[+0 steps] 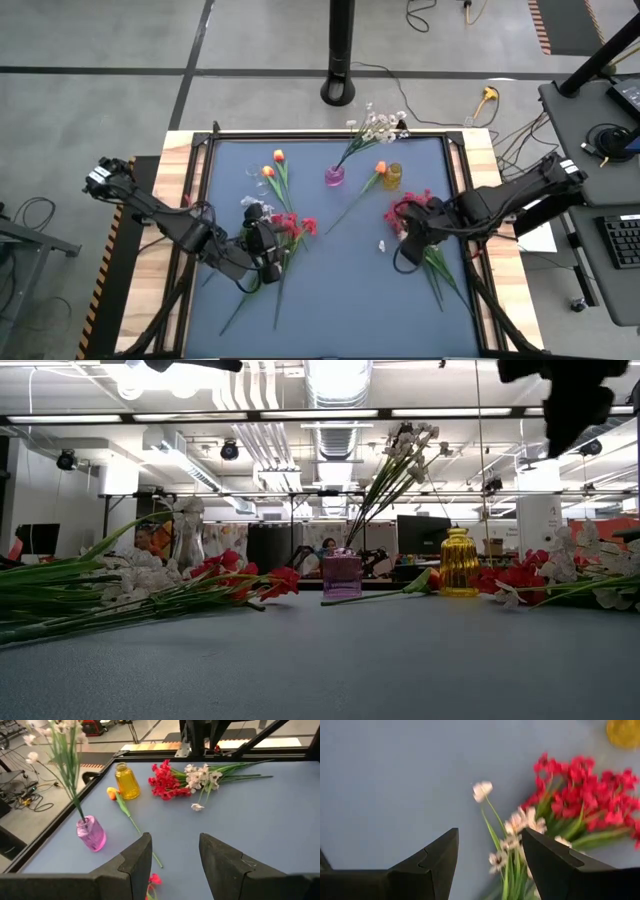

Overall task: Sort flowers into vase by color
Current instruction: Put the red flowers into the yellow vase

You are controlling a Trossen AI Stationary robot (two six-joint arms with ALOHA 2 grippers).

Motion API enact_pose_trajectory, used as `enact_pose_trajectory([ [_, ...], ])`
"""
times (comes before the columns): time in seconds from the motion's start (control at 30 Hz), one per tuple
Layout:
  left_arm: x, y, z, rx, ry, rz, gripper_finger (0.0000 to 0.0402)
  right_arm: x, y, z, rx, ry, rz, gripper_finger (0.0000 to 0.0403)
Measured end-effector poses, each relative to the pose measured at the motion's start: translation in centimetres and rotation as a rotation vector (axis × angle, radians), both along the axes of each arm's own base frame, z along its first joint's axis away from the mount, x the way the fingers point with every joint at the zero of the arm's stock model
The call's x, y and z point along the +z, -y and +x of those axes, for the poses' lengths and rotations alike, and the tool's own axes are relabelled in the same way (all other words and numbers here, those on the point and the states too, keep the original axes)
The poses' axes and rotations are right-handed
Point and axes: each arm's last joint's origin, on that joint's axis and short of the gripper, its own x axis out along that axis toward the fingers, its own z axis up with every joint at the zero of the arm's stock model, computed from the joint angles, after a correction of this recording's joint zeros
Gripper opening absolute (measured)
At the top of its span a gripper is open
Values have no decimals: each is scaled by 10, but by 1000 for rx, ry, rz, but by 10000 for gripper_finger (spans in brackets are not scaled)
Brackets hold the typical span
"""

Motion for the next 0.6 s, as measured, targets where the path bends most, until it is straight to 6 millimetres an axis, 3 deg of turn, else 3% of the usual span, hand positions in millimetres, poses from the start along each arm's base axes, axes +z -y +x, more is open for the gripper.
enact_pose_trajectory([
  [0.3, -22, 13, 21, 1, -4, -46, 148, -24, -9, -12, -58, -87, 23, 211],
  [0.6, -44, 23, 42, -6, 11, -78, 148, -44, -7, -18, -138, -135, -16, 211],
])
